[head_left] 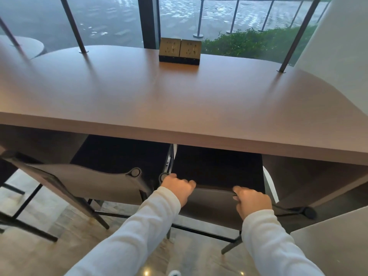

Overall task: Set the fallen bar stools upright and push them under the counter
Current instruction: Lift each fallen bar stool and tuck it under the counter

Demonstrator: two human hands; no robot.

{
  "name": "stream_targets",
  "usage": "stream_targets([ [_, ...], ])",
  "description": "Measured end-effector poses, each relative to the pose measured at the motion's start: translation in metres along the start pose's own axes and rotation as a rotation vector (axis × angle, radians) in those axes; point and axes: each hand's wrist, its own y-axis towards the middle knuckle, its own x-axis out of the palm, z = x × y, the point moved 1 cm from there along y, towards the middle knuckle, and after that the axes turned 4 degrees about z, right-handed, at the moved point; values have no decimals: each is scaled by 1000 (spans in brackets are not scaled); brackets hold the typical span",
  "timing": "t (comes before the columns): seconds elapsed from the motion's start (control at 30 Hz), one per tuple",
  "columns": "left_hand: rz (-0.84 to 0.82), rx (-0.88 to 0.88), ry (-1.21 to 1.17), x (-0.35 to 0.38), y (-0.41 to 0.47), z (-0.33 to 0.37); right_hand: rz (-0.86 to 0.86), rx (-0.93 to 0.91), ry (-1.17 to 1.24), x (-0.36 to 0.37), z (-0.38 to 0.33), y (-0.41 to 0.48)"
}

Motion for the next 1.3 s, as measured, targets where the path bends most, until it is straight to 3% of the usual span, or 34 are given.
stream_targets([
  [0.2,8,11,-18,3,4,3,89,14,-1,-1,15,-7],
  [0.43,-30,27,2,5,2,-10,13,127,-168,3,66,-38],
  [0.6,-116,-35,-5,8,7,-21,71,182,-38,10,81,-33],
  [0.73,-83,-79,-13,10,6,-13,5,220,-102,15,88,-29],
  [0.93,-83,-122,-40,3,10,-3,130,196,-115,13,98,-13],
  [1.3,-26,-122,-60,6,9,-3,101,253,-150,10,103,-4],
])
